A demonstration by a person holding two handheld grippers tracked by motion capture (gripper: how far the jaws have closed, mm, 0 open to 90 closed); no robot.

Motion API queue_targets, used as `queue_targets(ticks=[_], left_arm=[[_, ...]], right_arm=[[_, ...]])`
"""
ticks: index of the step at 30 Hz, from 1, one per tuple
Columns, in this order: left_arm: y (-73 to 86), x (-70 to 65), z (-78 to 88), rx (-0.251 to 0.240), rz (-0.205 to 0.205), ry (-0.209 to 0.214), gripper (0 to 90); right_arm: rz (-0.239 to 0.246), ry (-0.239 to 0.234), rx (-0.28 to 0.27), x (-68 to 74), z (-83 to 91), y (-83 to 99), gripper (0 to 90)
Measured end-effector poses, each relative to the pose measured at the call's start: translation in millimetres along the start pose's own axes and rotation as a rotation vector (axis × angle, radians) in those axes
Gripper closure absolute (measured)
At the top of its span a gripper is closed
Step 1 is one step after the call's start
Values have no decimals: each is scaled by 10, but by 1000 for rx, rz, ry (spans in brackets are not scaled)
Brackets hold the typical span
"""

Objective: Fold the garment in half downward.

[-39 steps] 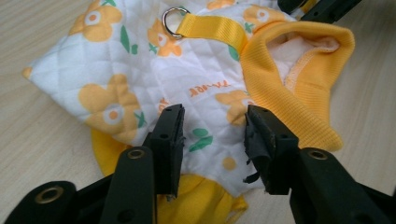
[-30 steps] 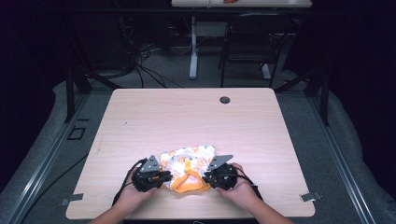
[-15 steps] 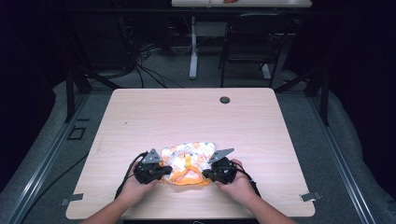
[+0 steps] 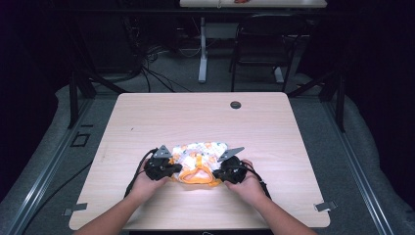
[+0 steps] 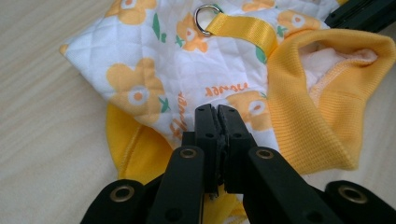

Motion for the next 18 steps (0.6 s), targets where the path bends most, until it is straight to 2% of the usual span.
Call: queue_targets(ticks=[8,18], left_arm=[[-89,206,-118,-20,50,-24,879],[-171,413,-220,-15,52,-67,878]], right_arm=[[-39,19,-13,-135,-53,-123,861],[-70,51,-34,-309,-136,-300,859]])
Point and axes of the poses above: each handheld gripper's, and its own axes: z roughly backward along the jaws, y roughly out of its underside, x roughly to its left, the point moved 8 cm from there along -z, roughly forward along the jaws, and after that the axes turned 13 degrees about -z, right-handed, at the moved point
